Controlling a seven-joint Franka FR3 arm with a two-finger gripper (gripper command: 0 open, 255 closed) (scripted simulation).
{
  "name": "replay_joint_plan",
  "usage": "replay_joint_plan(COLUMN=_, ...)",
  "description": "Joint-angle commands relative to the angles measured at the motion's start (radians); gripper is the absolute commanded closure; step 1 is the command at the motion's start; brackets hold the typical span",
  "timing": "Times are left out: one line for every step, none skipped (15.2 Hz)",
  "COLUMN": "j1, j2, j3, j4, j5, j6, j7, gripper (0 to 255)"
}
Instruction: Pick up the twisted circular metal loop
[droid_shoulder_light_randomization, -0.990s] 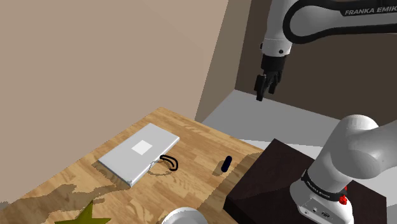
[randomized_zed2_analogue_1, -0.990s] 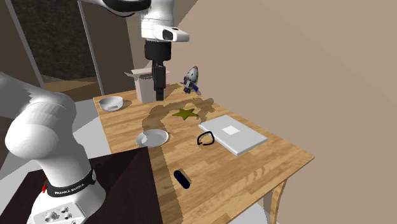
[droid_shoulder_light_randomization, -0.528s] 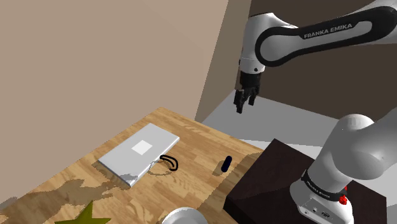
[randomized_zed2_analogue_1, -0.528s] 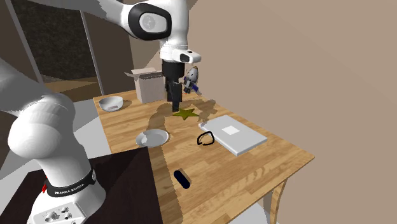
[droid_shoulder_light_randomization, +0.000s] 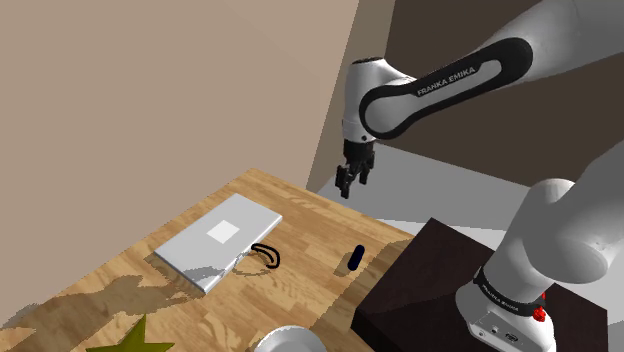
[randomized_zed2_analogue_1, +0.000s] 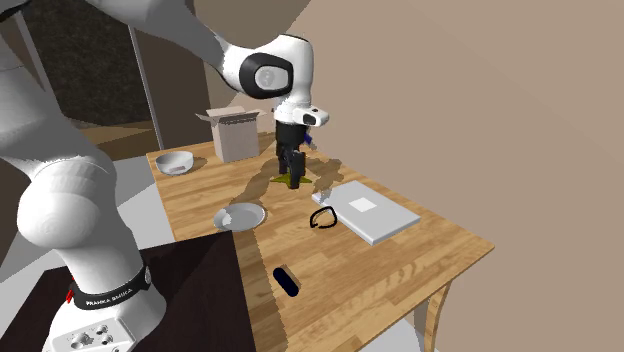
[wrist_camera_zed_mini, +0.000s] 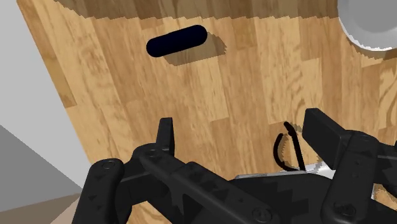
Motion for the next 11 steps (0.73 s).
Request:
replay_joint_plan(j1=0.01, j2=0.078, j3=0.013, j4=0.028, j5=0.003, j6=0.054, j7=0.004, gripper=0)
replay_joint_plan(j1=0.016, j2=0.115, j3=0.019, j4=0.042, j5=0.004, j6=0.078, j7=0.007, gripper=0)
replay_joint_plan(j1=0.021, j2=0.153, j3=0.025, j4=0.057, j5=0.003, j6=0.102, j7=0.009, gripper=0)
replay_joint_plan(j1=0.026, j2=0.191, j3=0.032, j4=0.073, j5=0.002, j6=0.124, j7=0.012, gripper=0)
replay_joint_plan(j1=0.03, j2=0.228, j3=0.037, j4=0.091, j5=0.001, j6=0.145, j7=0.016, gripper=0)
replay_joint_plan(j1=0.035, j2=0.266, j3=0.043, j4=0.11, j5=-0.002, j6=0.165, j7=0.02, gripper=0)
replay_joint_plan(j1=0.04, j2=0.304, j3=0.048, j4=0.13, j5=-0.005, j6=0.184, j7=0.023, gripper=0)
replay_joint_plan(j1=0.046, j2=0.342, j3=0.053, j4=0.151, j5=-0.008, j6=0.202, j7=0.028, gripper=0)
replay_joint_plan(j1=0.051, j2=0.38, j3=0.058, j4=0.173, j5=-0.013, j6=0.218, j7=0.032, gripper=0)
replay_joint_plan(j1=0.057, j2=0.418, j3=0.062, j4=0.197, j5=-0.018, j6=0.234, j7=0.037, gripper=0)
replay_joint_plan(j1=0.063, j2=0.455, j3=0.065, j4=0.221, j5=-0.023, j6=0.248, j7=0.041, gripper=0)
